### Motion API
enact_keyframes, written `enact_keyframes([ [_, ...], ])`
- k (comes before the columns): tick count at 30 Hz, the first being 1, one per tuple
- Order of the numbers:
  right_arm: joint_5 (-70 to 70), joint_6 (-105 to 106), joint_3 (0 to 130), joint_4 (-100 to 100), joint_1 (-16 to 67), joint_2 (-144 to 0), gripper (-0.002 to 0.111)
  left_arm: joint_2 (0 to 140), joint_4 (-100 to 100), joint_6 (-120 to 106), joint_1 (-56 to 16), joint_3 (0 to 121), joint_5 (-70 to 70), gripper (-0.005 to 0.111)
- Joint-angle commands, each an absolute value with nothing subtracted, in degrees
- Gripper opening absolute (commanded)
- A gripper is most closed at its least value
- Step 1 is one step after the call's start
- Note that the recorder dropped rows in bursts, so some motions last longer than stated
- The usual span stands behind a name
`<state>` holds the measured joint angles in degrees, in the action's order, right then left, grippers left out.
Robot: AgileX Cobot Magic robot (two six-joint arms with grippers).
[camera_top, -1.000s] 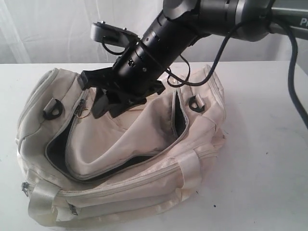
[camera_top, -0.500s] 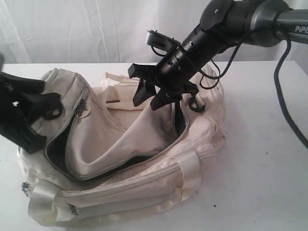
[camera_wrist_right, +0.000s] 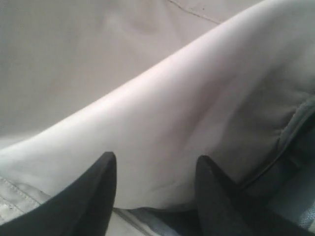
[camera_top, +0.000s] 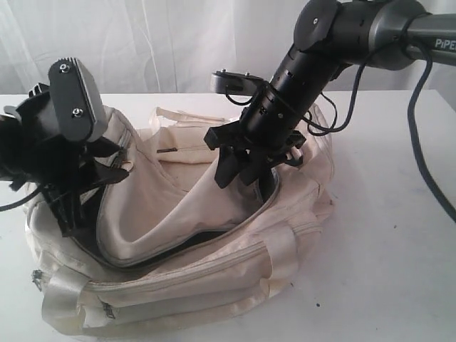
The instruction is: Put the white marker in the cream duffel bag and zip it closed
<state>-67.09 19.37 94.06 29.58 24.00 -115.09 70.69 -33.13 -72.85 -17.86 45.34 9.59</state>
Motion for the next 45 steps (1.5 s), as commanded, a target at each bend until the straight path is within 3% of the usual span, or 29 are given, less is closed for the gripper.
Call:
enact_keyframes([
  [1, -66.38, 20.32, 94.06, 29.31, 23.94, -114.62, 0.047, 74.69, -32.65, -72.94, -17.87, 47.15, 13.38, 0.062],
  [9, -68.50, 20.32, 94.06, 29.31, 23.94, -114.62, 0.047, 83.64, -32.52, -77.30, -17.87, 49.33, 7.11, 0.059],
  [16, -69.96, 20.32, 93.94, 29.31, 23.94, -114.62, 0.047, 87.40, -32.52, -77.30, -17.87, 49.56, 0.00, 0.029],
  [18, -69.96, 20.32, 93.94, 29.42, 23.94, -114.62, 0.047, 87.40, -32.52, -76.76, -17.87, 49.56, -2.01, 0.026],
  [29, -69.96, 20.32, 93.94, 30.08, 23.94, -114.62, 0.047, 90.93, -32.91, -76.76, -14.45, 49.56, -4.45, 0.046],
  [33, -69.96, 20.32, 93.94, 30.08, 23.94, -114.62, 0.047, 91.33, -32.91, -76.87, -13.89, 49.56, -4.96, 0.046],
  [36, -69.96, 20.32, 93.94, 30.08, 23.94, -114.62, 0.047, 91.33, -32.91, -76.87, -13.89, 49.56, -4.96, 0.032],
  [40, -69.96, 20.61, 93.94, 30.08, 23.94, -114.62, 0.047, 90.98, -32.91, -76.87, -13.89, 49.78, -4.64, 0.000],
  [45, -69.48, 20.76, 93.94, 29.97, 23.94, -114.62, 0.047, 87.19, -32.91, -76.87, -13.89, 49.78, -6.80, 0.000],
])
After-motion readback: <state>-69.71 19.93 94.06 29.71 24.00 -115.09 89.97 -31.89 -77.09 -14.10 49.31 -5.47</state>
